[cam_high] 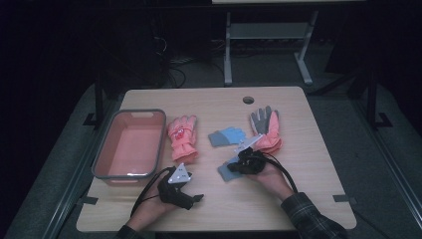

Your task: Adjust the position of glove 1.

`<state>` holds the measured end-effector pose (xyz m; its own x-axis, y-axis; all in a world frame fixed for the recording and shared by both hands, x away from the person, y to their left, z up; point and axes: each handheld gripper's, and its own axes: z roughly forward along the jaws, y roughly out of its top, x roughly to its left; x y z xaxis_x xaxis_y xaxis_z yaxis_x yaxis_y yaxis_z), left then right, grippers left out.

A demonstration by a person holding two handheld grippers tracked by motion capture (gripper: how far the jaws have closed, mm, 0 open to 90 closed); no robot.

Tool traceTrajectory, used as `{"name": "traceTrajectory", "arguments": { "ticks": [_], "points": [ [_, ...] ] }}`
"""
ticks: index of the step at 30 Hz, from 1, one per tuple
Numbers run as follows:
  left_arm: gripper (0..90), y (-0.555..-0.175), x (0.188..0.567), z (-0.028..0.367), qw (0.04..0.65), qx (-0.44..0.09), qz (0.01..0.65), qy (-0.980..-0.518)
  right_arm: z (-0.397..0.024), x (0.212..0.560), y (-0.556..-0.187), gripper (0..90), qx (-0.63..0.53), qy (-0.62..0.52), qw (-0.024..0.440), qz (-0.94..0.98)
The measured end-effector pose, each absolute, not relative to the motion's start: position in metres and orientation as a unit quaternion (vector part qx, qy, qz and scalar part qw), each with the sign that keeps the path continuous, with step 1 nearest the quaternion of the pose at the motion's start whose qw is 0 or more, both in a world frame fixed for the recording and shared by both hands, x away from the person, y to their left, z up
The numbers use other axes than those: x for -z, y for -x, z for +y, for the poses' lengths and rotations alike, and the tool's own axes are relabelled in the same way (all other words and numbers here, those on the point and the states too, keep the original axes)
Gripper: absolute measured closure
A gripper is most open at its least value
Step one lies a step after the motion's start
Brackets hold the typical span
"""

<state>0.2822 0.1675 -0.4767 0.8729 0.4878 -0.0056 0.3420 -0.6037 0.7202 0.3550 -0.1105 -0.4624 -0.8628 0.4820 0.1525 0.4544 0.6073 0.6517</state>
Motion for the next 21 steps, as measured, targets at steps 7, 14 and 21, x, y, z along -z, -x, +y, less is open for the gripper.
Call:
{"name": "traceTrajectory", "arguments": {
  "ticks": [7,14,21],
  "points": [
    [12.9,-0.282,0.477,0.167,0.38,-0.096,0.233,-0.89,-0.112,0.462,-0.337,90.0,-0.355,-0.238,0.002,0.904],
    [12.9,-0.282,0.477,0.168,0.379,-0.097,0.232,-0.89,-0.114,0.462,-0.323,90.0,-0.351,-0.214,-0.005,0.912],
    [12.9,-0.282,0.477,0.167,0.379,-0.096,0.233,-0.89,-0.104,0.463,-0.307,90.0,-0.353,-0.179,-0.008,0.918]
  ]
}}
